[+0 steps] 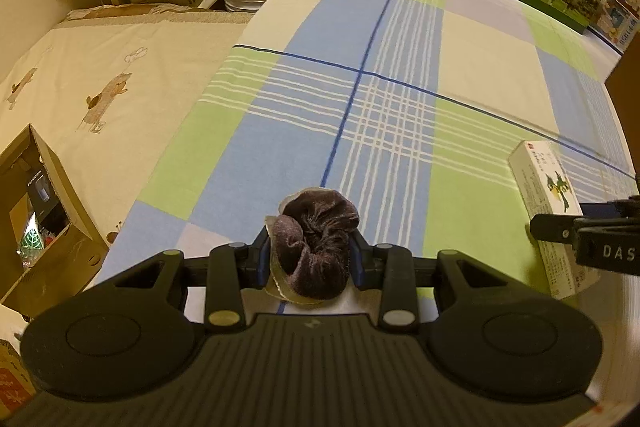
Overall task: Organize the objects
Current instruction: 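Lift and carry the hair tie and ointment box over the brown box with both grippers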
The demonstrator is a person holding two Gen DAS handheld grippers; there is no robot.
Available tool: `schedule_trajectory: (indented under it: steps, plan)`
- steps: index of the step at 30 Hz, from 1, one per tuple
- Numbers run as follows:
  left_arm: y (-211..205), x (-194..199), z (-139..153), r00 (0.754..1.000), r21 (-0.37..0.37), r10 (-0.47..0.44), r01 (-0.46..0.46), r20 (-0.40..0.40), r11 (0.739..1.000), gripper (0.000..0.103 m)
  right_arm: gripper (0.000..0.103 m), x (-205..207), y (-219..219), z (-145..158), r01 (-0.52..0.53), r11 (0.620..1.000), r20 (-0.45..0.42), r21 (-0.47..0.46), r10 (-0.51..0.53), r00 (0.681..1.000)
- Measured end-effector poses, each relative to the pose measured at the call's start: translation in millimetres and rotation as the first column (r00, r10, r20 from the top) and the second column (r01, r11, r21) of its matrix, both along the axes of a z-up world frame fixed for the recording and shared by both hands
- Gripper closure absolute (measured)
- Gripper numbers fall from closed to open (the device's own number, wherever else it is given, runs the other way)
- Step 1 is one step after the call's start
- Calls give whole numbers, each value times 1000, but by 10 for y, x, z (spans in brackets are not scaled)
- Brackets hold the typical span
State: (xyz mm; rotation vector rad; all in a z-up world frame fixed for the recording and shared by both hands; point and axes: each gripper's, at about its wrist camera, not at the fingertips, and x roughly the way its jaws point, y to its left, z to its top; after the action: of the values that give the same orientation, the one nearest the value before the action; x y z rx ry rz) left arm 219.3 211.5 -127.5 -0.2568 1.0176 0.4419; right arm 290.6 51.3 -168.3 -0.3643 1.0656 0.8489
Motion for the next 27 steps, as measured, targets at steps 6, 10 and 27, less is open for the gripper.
schedule_trajectory:
  steps: [6, 10, 27]
  plan:
    - [-154, -22, 2, 999, 0, -47, 47, -9, 999, 72, 67, -50, -229, 13, -14, 1000, -3, -12, 14, 1000]
    - [-340, -39, 5, 995, -17, -97, 97, -10, 995, 72, 67, -74, -497, 34, 10, 1000, -10, -17, -10, 1000]
    - [-1684, 87, -41, 883, -101, -470, 468, 6, 878, 72, 67, -266, -1813, 148, 210, 976, -16, -47, -211, 977]
